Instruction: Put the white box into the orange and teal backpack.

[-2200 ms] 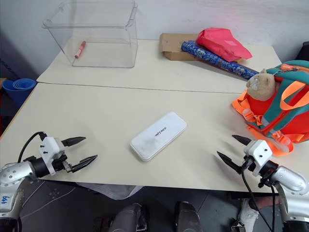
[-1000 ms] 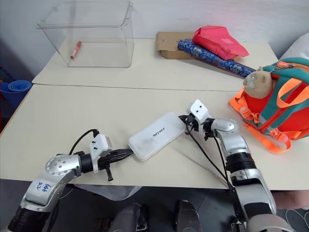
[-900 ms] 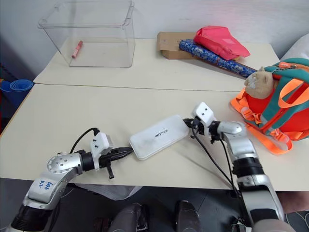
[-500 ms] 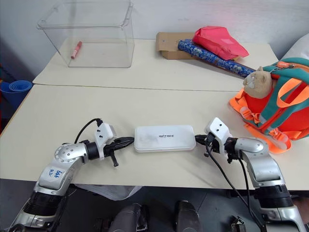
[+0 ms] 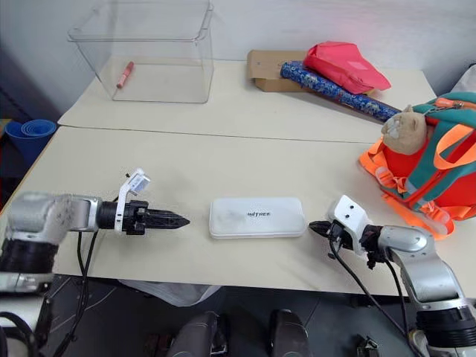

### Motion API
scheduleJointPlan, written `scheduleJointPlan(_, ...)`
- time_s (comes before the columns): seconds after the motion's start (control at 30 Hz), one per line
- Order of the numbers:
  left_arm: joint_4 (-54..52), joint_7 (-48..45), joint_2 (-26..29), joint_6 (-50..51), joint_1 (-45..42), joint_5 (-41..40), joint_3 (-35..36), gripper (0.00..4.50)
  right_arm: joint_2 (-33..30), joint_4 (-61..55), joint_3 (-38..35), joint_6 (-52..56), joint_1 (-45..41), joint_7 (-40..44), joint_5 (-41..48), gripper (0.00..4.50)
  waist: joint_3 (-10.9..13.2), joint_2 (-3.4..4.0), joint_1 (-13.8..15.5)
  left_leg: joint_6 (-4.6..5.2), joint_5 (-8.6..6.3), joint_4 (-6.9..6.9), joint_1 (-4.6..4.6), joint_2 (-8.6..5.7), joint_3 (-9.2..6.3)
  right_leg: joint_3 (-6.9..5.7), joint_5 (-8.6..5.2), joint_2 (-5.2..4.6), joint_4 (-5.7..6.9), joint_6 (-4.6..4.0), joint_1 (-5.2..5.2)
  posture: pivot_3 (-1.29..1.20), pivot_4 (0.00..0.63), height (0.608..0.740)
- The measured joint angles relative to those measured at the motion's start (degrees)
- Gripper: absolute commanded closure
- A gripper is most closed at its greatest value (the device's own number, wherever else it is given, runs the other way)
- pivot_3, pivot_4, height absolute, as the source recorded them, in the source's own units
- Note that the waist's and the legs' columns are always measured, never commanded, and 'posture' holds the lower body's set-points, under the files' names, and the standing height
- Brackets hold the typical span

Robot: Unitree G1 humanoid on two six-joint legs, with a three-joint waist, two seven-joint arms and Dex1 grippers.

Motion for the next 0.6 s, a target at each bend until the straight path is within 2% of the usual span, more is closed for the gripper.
scheduleJointPlan(0.1, 5.7, 3.1, -5.3, 5.5, -3.0, 0.0, 0.1, 0.03, 0.0, 0.9, 1.2, -1.5, -1.6, 0.2, -0.7, 4.50, 0.0, -0.07, 0.0, 0.02, 0.04, 0.06, -0.05, 0.01, 0.02, -0.02, 0.00, 0.09, 0.01, 0.00, -0.02, 0.00, 0.150, 0.740)
scheduleJointPlan(0.23, 8.9, 6.8, -7.7, 8.1, -6.3, -0.1, 0.1, 0.03, 0.3, 3.1, 3.7, -3.1, -4.1, 0.3, -1.8, 4.50, 0.0, -0.12, 0.0, -0.04, 0.09, 0.07, 0.04, 0.01, 0.03, 0.06, 0.00, 0.02, 0.00, 0.00, 0.01, 0.00, 0.150, 0.740)
scheduleJointPlan(0.4, 15.2, 13.4, -15.6, 8.7, -9.6, 0.8, 5.3, 0.03, 2.4, 5.8, 6.8, -4.7, -8.8, -0.2, -3.5, 4.50, 0.0, -0.14, 0.8, -0.01, 0.16, 0.16, 0.10, -0.04, 0.00, 0.06, 0.00, -0.07, -0.01, 0.00, 0.07, 0.00, 0.150, 0.740)
scheduleJointPlan(0.6, 17.6, 17.0, -18.1, 8.6, -11.4, -1.0, 5.6, 0.03, 3.1, 8.5, 7.4, -6.3, -10.0, -0.2, -4.2, 4.50, 0.0, -0.17, 1.5, -0.01, 0.17, 0.17, 0.10, -0.10, -0.01, 0.06, 0.02, -0.08, 0.00, 0.02, 0.08, 0.00, 0.150, 0.740)
